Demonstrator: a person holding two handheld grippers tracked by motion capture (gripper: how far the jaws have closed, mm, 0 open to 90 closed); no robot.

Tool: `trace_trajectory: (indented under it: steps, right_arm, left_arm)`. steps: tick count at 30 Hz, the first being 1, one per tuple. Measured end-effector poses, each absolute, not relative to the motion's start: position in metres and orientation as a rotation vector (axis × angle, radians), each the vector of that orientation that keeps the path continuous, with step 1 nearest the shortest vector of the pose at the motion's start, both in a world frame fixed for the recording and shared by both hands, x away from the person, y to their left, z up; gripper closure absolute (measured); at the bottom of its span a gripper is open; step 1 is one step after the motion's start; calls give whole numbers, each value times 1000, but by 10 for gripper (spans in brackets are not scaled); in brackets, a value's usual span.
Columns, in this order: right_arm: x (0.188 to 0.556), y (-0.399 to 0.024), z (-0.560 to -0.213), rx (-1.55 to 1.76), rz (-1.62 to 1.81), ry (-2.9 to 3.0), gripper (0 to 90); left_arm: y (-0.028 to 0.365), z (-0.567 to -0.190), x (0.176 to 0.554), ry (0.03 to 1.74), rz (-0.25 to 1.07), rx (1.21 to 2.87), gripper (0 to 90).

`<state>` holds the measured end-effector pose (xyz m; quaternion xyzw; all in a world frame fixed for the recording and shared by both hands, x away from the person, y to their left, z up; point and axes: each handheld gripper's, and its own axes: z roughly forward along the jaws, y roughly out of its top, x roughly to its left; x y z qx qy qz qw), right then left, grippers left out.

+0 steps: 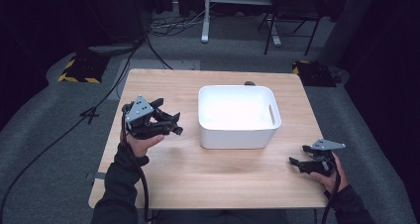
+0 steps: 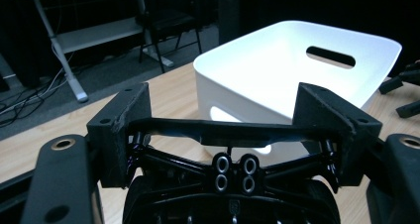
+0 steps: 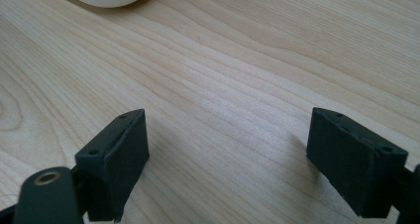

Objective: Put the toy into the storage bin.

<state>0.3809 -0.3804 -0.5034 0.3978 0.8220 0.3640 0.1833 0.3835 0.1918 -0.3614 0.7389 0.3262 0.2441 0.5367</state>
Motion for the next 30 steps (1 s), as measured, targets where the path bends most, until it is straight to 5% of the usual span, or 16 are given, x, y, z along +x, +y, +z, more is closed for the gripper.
trace_trajectory:
  steps: [30]
  right_arm:
    - [381,-380,-503,1121,1027,2319,162]
  left_arm:
    - [177,-297,403,671,656,1734,246]
